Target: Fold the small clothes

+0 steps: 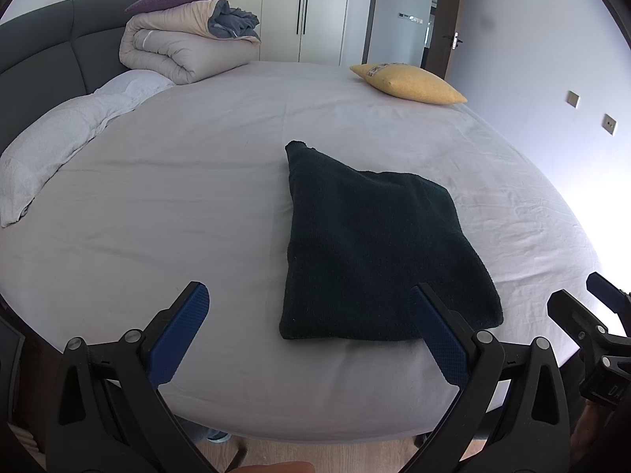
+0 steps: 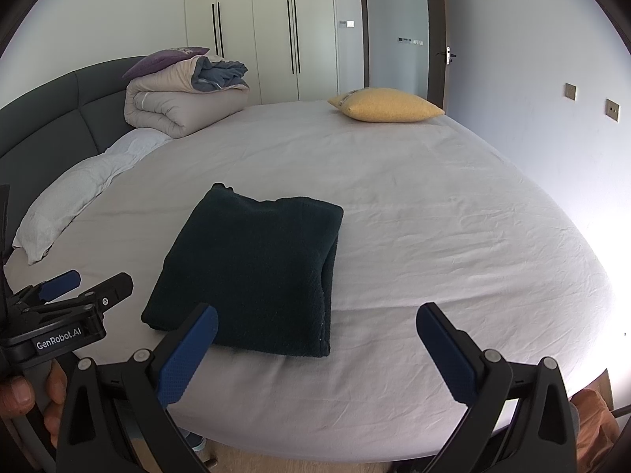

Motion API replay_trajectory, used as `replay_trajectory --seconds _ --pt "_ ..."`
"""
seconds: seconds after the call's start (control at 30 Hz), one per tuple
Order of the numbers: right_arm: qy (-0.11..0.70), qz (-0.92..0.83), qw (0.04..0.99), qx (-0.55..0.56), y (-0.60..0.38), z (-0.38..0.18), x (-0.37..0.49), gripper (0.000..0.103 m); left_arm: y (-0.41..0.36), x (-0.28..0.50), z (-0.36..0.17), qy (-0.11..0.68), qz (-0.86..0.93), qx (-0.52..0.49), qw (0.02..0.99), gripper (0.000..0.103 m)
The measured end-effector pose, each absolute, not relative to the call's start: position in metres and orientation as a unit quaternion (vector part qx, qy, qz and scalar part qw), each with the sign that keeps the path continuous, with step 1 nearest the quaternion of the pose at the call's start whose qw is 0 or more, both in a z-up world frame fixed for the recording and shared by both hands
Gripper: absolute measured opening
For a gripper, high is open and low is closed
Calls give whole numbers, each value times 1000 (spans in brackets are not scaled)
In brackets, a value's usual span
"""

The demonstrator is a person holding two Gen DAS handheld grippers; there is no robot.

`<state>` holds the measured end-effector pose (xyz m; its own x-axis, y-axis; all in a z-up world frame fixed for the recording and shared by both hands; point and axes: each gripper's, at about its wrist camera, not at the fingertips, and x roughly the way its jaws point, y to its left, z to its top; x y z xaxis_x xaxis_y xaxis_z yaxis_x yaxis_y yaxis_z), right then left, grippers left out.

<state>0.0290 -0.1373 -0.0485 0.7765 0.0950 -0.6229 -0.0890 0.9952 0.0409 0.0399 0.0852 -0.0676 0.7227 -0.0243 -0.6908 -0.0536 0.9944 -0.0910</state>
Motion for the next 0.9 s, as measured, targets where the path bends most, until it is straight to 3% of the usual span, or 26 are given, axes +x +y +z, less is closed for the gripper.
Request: replay_trajectory --seconds 0.9 --pt "338 54 939 12 -139 -55 28 103 92 46 -68 370 13 -44 928 103"
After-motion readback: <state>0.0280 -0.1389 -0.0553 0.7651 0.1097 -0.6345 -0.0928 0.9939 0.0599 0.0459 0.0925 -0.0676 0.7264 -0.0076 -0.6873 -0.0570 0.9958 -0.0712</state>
